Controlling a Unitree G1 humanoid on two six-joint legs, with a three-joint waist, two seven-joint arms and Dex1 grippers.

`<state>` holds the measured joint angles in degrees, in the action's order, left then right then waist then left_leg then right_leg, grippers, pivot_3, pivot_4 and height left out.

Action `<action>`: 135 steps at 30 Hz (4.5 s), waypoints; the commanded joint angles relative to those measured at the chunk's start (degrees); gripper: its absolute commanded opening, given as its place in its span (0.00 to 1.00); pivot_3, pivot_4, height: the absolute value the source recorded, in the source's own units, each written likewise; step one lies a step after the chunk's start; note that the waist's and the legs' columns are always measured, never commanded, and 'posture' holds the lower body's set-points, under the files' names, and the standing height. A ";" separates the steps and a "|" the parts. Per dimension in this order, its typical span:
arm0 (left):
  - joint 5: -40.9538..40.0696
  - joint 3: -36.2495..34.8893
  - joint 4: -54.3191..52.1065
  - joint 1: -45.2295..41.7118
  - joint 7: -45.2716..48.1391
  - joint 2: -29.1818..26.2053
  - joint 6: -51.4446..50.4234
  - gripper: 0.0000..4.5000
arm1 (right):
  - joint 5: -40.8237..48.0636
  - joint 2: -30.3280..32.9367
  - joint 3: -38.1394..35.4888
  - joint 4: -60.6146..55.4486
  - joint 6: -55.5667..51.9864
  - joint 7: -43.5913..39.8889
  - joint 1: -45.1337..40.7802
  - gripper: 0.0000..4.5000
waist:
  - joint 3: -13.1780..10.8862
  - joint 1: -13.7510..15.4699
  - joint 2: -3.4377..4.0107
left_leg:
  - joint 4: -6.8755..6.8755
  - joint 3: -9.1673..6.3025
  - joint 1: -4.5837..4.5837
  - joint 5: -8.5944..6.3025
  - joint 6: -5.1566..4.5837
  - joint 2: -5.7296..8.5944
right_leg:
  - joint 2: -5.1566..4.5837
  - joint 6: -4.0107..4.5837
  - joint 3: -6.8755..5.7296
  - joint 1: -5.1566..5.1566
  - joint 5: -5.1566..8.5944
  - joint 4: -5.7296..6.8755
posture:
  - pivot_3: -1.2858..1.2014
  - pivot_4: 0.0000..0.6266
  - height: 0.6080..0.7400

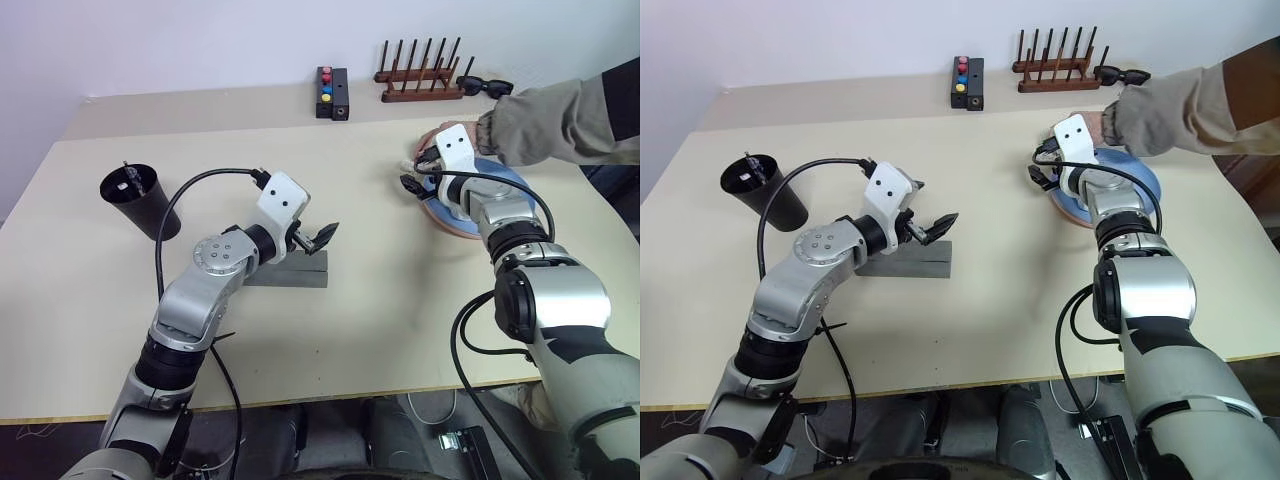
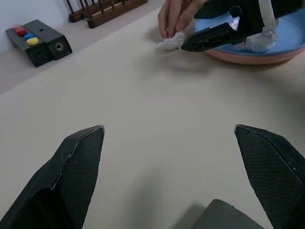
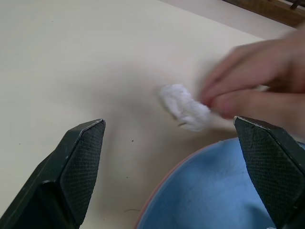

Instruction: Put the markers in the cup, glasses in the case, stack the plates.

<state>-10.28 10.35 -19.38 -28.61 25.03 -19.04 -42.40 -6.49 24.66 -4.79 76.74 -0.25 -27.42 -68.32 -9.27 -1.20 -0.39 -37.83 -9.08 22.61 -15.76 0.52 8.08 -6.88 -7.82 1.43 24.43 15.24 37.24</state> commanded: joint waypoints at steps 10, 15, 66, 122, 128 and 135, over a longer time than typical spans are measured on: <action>-0.42 0.09 -0.68 -0.56 1.80 -0.52 1.69 1.00 | 0.02 1.82 0.60 -3.08 4.10 -3.62 -0.59 0.98 | 0.00 0.03 0.00 | 0.00 0.00 0.00 0.00 0.00 0.00 | 0.00 0.00 0.00 0.00 0.00 0.00 | 0.52 0.24 1.00; -0.49 0.28 0.00 -0.96 2.52 -0.03 2.20 1.00 | -0.17 2.71 1.09 -3.62 4.76 -3.95 -0.01 0.98 | 0.00 0.00 0.00 | 0.00 0.00 0.00 0.00 0.00 0.00 | 0.00 0.00 0.00 0.00 0.00 0.00 | 0.52 0.24 1.00; -1.71 -1.73 -1.38 1.79 7.47 -4.77 2.80 1.00 | 7.86 3.88 6.14 -27.43 -6.03 -27.98 16.39 0.56 | 0.00 0.37 0.00 | -0.04 0.00 0.01 0.00 0.00 -0.01 | -0.01 0.00 -0.01 -0.01 0.00 -0.01 | 0.52 0.24 1.00; -8.01 -3.03 2.82 2.55 19.07 -7.93 13.86 1.00 | 16.27 16.33 -4.32 -36.71 -3.56 -22.31 17.66 1.00 | -0.02 0.47 0.02 | 0.03 0.01 0.01 -0.01 -0.01 -0.01 | -0.02 0.00 -0.01 -0.01 0.00 -0.05 | 0.52 0.24 1.00; -8.39 -6.99 3.67 6.69 18.52 -8.56 18.27 1.00 | 23.54 18.12 -5.66 -60.38 -14.47 -27.65 31.31 1.00 | -0.02 0.63 0.02 | 0.04 0.00 0.01 -0.01 -0.01 -0.02 | -0.02 0.00 -0.01 -0.01 0.00 -0.06 | 0.52 0.24 1.00; -15.52 -14.78 -2.22 15.11 22.62 -14.28 16.55 1.00 | 31.56 22.20 -10.89 -80.86 -26.03 -28.84 46.71 1.00 | -0.02 0.71 0.03 | 0.05 0.00 0.00 -0.03 -0.04 -0.03 | -0.03 0.00 -0.01 -0.02 0.00 -0.07 | 0.52 0.24 1.00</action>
<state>-23.35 -1.60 -17.88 -14.49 46.77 -32.41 -25.82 22.55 45.30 -12.67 0.97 -24.38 -56.27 -22.47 -9.29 -0.49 -0.36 -37.79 -9.07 22.61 -15.79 0.48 8.06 -6.92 -7.82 1.43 24.41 15.25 37.17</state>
